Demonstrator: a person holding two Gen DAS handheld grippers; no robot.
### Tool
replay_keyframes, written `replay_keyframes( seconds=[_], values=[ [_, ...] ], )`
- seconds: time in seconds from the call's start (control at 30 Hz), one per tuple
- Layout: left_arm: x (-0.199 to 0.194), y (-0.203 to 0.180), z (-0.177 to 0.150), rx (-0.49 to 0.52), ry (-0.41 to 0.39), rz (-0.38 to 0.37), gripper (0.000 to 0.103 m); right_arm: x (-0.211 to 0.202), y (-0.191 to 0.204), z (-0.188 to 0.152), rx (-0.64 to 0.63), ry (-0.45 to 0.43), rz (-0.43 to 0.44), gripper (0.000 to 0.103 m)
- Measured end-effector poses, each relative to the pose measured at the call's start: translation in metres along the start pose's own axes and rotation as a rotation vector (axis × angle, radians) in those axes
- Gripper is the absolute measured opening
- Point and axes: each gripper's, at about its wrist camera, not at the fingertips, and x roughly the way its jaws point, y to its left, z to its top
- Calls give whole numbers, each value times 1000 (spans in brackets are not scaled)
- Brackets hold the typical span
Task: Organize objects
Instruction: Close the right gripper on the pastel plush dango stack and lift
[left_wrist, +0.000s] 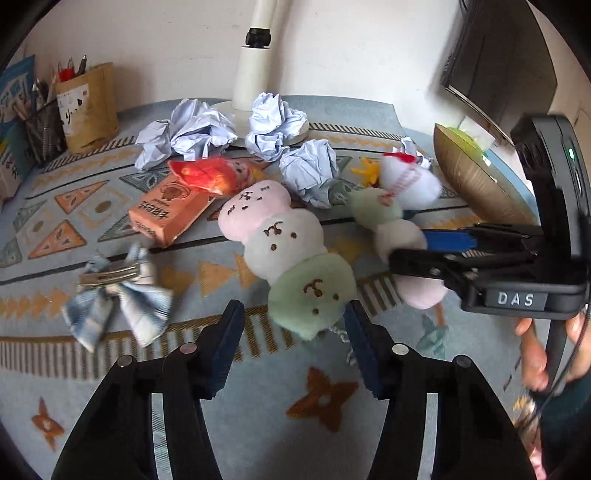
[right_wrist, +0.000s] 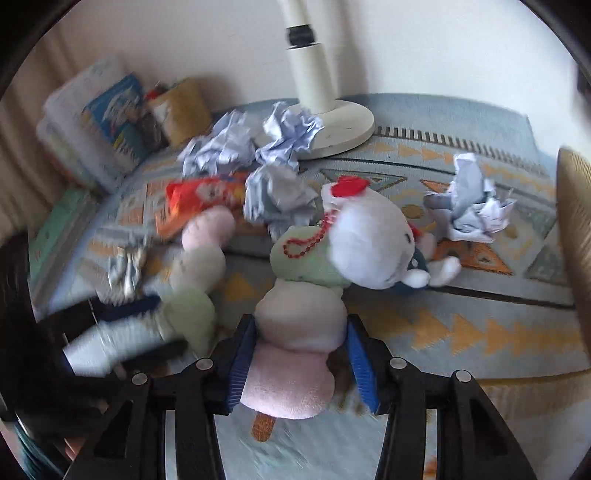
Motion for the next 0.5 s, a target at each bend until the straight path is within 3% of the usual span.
replay_keyframes(
  seconds=[0.07,0.17,0.3,0.43,0.5],
  values=[
    [-4,3,1,-5,15,-24,53,-5,-5,-9,14,7,-5,48],
    [-4,0,8,-50,-19,-43,58,-3,-14,-16,130,-8,62,52],
    [17,-10,21,-107,-36,22,60,-5,-14,-32,227,-59,65,58],
    [32,-18,28,-107,-56,112,59,-10,0,-46,187,-98,23,58],
    [32,-19,28,-111,-64,134,54,-10,4,-48,169,-94,7,60]
  ],
)
